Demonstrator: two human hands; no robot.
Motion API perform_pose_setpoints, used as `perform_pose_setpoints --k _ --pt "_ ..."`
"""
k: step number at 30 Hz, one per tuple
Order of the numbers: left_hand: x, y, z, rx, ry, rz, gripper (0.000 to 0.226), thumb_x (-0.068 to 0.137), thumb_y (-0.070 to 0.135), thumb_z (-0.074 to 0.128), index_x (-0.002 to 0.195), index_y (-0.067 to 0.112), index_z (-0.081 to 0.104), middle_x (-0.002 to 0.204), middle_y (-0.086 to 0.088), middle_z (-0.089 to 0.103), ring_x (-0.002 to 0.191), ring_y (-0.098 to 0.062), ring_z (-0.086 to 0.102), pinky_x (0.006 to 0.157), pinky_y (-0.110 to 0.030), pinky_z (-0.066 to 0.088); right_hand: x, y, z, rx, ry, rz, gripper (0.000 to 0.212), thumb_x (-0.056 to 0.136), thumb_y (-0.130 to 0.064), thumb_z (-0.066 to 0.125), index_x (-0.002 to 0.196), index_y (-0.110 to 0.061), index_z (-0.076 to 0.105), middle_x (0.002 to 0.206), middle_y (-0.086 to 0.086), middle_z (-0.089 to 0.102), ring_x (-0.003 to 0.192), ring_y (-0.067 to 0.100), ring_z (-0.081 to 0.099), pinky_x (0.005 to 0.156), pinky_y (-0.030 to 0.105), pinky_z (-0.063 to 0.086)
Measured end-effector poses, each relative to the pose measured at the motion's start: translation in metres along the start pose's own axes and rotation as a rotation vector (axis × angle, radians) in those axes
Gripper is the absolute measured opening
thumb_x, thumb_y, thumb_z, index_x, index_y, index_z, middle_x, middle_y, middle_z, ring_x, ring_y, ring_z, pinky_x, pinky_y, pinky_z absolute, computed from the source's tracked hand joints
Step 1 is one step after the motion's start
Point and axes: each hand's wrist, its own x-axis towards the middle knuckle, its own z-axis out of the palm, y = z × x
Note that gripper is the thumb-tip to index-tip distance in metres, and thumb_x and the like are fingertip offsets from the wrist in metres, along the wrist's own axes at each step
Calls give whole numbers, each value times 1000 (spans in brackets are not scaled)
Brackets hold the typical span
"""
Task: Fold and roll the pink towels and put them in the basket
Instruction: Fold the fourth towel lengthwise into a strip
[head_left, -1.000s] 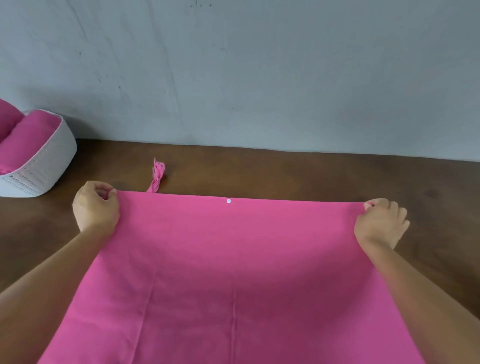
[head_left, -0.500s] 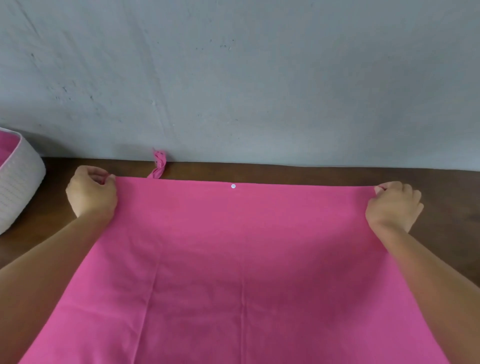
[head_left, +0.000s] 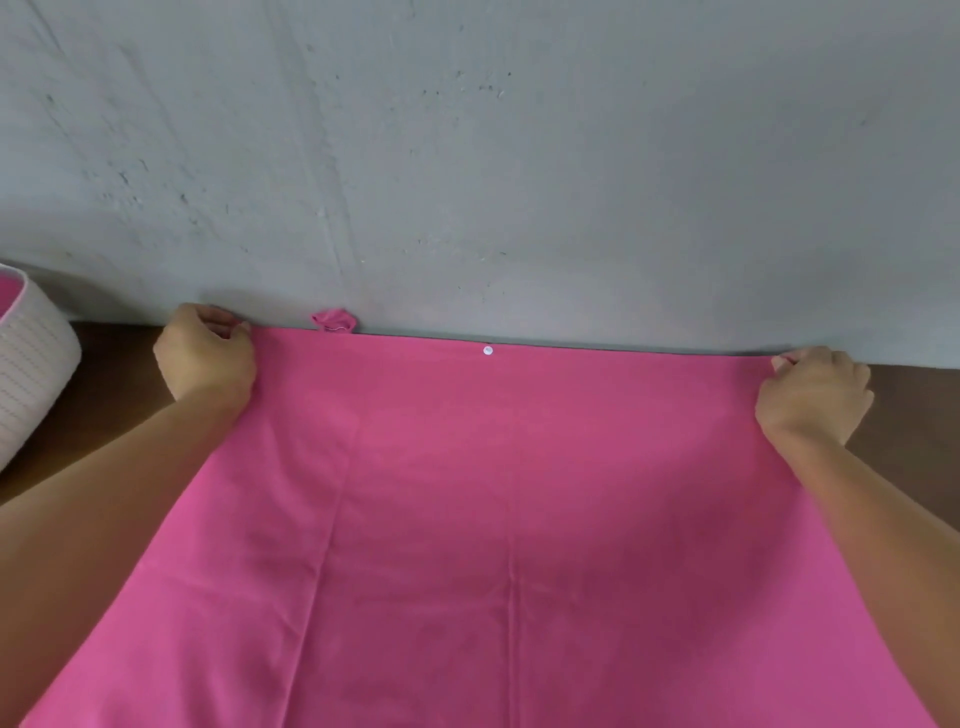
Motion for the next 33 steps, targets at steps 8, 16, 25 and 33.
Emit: perform_pose_setpoints --k 8,16,25,33 --pt "0 -1 -1 0 -38 28 16 91 19 65 103 8 65 97 -10 68 99 -30 63 84 -31 44 6 -4 -4 55 -58 14 21 98 -17 55 111 -3 66 119 25 59 117 44 46 99 52 39" --pt "-21 16 -17 285 -122 131 39 90 21 61 124 3 54 127 -25 56 120 -46 49 101 -51 38 -17 3 -23 25 -188 -121 37 101 -25 54 129 -1 56 129 28 51 118 47 46 101 55 41" --pt "-141 65 -16 250 -349 311 49 95 32 62 138 13 50 139 -13 50 128 -37 43 106 -51 31 -70 37 -57 -133 -423 -328 61 104 -50 33 153 -13 38 162 8 31 144 39 31 114 54 33" --pt "-267 84 -6 165 -683 731 49 97 34 58 143 19 51 147 -3 50 138 -26 41 110 -45 30 -126 72 -94 -140 -531 -325 68 103 -58 22 160 -22 21 169 -4 14 154 25 5 121 52 18"
